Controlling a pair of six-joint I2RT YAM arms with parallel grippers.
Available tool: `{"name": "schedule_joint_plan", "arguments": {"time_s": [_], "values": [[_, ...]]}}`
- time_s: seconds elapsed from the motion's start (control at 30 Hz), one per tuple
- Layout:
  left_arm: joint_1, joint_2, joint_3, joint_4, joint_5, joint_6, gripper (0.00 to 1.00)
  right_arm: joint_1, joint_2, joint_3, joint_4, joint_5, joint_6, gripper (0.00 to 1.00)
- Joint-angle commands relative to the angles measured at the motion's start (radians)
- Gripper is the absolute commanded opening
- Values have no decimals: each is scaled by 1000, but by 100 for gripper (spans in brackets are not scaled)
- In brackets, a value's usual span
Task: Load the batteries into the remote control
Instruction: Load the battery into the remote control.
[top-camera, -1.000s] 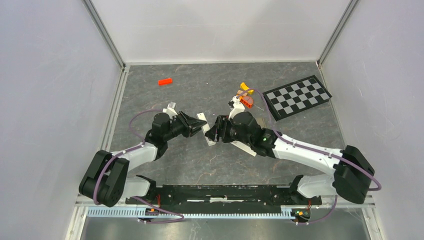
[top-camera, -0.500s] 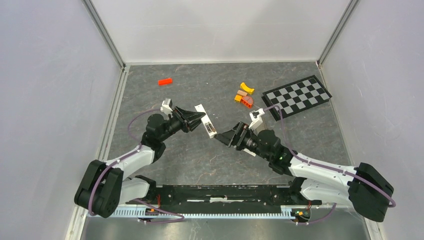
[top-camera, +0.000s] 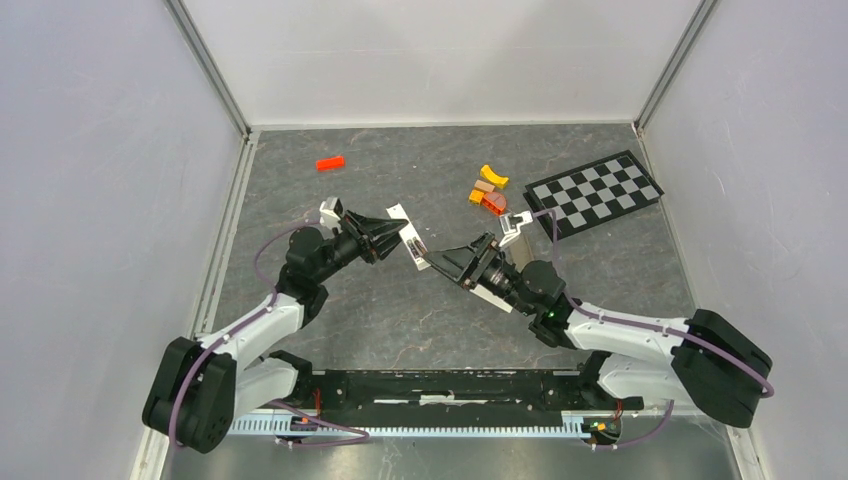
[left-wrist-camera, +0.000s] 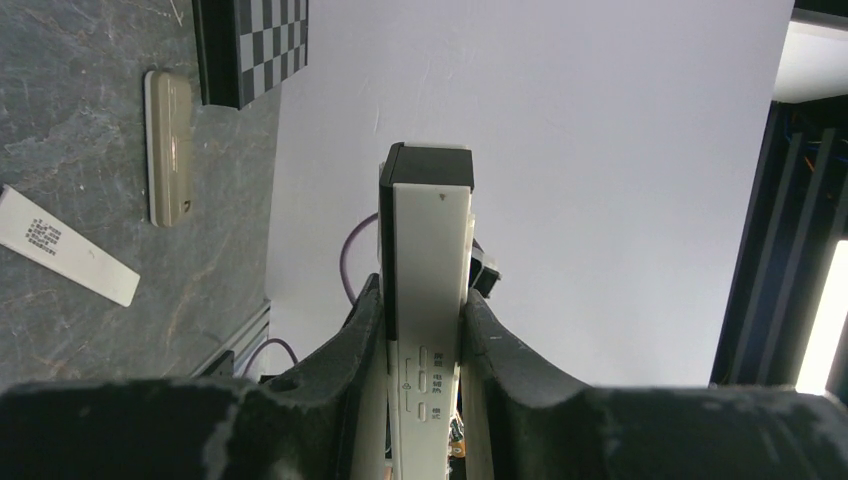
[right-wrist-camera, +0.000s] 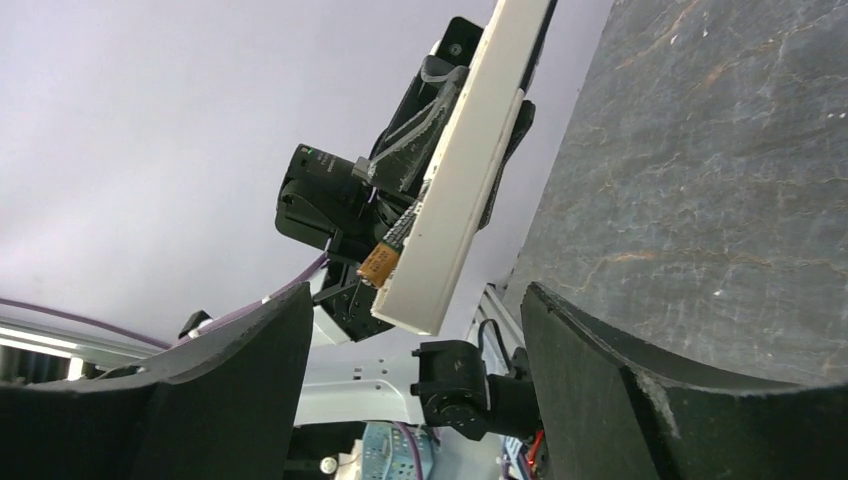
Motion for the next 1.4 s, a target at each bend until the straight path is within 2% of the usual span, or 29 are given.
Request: {"name": "schedule_joint_plan", "arguments": {"time_s": [0.0, 0.4, 0.77, 1.07, 1.27, 1.37], "values": [[-4, -38, 48, -12, 14, -51, 2, 6, 35, 26, 125, -6, 62, 79], [-5, -30, 27, 1, 20, -52, 2, 7, 79, 52, 88, 0, 97, 75], [-5, -47, 12, 53, 31, -39, 2, 7, 106, 54, 23, 1, 148, 64], [-5, -60, 2, 121, 55, -15, 2, 6, 127, 22, 26, 2, 211, 53], [-5, -71, 0, 157, 78, 53, 2, 6, 142, 18, -18, 2, 251, 46], [-5, -86, 17, 162, 90, 142, 2, 5, 135, 31, -111, -2, 265, 34]]}}
